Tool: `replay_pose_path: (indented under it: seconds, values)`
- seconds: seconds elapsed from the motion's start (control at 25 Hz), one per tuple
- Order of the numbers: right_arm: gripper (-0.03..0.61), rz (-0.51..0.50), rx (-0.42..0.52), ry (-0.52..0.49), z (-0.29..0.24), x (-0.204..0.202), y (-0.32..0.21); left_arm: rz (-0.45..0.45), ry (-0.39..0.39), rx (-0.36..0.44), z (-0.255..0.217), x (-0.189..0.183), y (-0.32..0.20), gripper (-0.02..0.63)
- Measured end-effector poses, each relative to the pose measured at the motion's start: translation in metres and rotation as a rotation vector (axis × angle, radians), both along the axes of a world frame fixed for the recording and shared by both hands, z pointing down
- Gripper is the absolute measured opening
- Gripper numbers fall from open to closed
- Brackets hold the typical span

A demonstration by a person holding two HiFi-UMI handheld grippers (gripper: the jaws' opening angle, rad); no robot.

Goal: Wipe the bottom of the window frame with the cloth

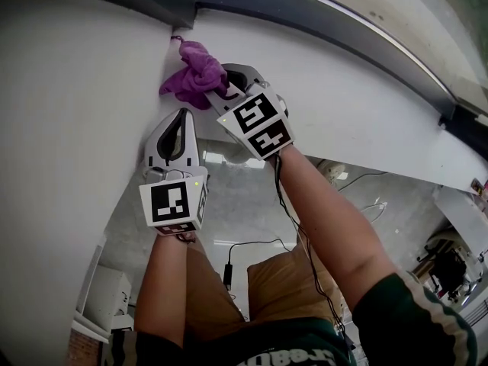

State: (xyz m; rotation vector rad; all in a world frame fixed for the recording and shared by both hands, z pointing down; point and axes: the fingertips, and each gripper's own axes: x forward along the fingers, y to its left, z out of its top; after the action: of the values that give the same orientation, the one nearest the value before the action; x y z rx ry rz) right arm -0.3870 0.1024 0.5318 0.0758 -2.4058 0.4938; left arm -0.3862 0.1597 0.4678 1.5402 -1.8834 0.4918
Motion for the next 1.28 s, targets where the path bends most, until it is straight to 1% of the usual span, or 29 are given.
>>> replay_pose_path:
  seconds: [0.24,0.48,0.72,1.0,1.12,1.28]
  values:
    - [0.112,0.075,0.016,0.003,-0.001,0.000,-0.025,0.009,-0.015,0.020,-0.003,-0.001,-0.017,0.009]
    - [0.112,0.174,0.042,0.024,0.001,0.005,-0.040,0.018,-0.025,0.031,-0.004,-0.002,-0.018,0.009]
    - [0.114,0.173,0.030,0.036,0.004,0.008,-0.036,0.016,-0.042,0.018,-0.004,-0.010,-0.022,0.009]
    - [0.112,0.197,0.032,0.044,-0.005,0.011,-0.036,0.050,-0.089,0.023,-0.015,-0.023,-0.030,0.009]
    - [0.113,0.220,0.032,0.058,0.000,0.028,-0.044,0.068,-0.102,0.025,-0.013,-0.015,-0.042,0.009]
    - [0.112,0.275,0.021,0.078,0.008,0.076,-0.068,0.119,-0.099,0.031,-0.010,0.025,-0.072,0.009]
